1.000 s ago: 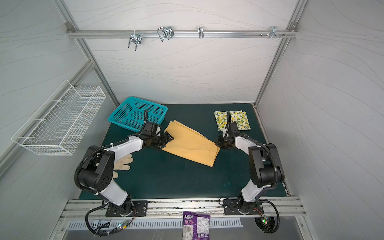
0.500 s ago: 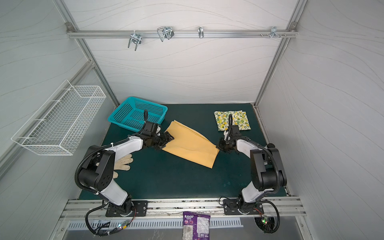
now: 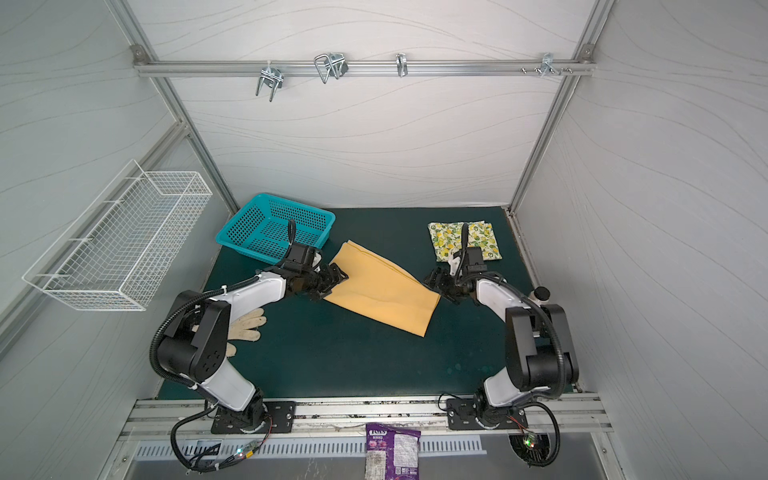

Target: Fold and stack the skirts

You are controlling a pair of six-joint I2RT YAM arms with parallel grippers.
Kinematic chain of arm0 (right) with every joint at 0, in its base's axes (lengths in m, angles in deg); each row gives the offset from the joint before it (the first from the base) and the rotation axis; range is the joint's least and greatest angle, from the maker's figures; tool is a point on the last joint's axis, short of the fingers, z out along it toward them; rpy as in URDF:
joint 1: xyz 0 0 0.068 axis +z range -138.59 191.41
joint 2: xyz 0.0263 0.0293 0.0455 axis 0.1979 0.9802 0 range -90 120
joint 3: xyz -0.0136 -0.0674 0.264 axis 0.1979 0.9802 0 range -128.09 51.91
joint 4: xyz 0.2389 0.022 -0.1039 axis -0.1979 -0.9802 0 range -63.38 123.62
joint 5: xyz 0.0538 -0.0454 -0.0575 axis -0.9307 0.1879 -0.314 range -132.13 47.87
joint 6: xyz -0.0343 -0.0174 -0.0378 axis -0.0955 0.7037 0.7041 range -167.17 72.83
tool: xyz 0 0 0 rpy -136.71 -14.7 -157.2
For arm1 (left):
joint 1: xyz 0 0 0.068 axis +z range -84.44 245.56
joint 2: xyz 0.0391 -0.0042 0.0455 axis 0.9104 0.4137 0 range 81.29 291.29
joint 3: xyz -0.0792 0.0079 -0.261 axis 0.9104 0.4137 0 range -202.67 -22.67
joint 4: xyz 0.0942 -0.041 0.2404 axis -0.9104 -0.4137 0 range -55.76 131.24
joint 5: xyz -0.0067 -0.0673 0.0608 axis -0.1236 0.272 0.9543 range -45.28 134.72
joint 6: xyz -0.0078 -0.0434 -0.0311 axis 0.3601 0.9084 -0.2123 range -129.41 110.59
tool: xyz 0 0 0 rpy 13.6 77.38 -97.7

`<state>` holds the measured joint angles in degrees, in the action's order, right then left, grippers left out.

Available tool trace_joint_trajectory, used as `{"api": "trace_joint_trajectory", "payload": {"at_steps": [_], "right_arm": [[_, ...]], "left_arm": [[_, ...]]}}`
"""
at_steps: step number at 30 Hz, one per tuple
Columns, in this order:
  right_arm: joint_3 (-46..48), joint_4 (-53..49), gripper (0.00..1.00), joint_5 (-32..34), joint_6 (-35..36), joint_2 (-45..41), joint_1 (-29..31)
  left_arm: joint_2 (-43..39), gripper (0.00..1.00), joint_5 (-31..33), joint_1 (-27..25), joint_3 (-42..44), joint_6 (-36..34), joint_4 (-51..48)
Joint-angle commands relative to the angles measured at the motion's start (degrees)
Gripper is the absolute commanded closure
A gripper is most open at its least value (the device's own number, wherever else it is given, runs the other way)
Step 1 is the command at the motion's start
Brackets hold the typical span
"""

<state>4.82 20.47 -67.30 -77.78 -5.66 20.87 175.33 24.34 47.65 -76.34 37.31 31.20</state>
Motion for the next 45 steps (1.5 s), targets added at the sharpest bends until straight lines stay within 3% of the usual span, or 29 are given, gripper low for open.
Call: {"api": "trace_joint_trajectory", "payload": {"at_steps": [1, 6, 19, 25, 31, 37, 45], "right_arm": [[-1.0, -2.5, 0.01, -1.6, 0.0, -5.7, 2.3], [0.8, -1.2, 0.01, -2.1, -1.0, -6.3, 4.6], [-1.4, 3.4, 0.01, 0.0, -1.5, 8.2, 6.0], [0.0, 4.9, 0.01, 1.8, -2.7, 10.7, 5.4], [1.6, 5.0, 0.01, 2.0, -3.6, 7.4, 5.2], [0.1, -0.1, 0.01, 4.2, -3.7, -1.7, 8.6], [-0.5, 0.5, 0.01, 8.2, -5.7, -10.0, 23.5]], "left_arm": [[-1.4, 0.19, -0.4, -0.1, -2.4, -0.6, 0.3], [-1.9, 0.1, 1.3, -0.1, -2.4, -1.0, -0.7], [1.8, 0.1, 3.9, 1.7, -1.8, -1.4, -0.4], [2.9, 0.1, 6.5, 1.8, -0.4, -1.9, -0.6], [2.4, 0.1, 9.0, 2.7, 3.3, -1.7, 1.4], [4.3, 0.1, 8.0, 2.8, 4.3, -1.2, 3.3], [4.0, 0.11, 7.6, 2.8, 5.3, -0.6, 4.8]]}}
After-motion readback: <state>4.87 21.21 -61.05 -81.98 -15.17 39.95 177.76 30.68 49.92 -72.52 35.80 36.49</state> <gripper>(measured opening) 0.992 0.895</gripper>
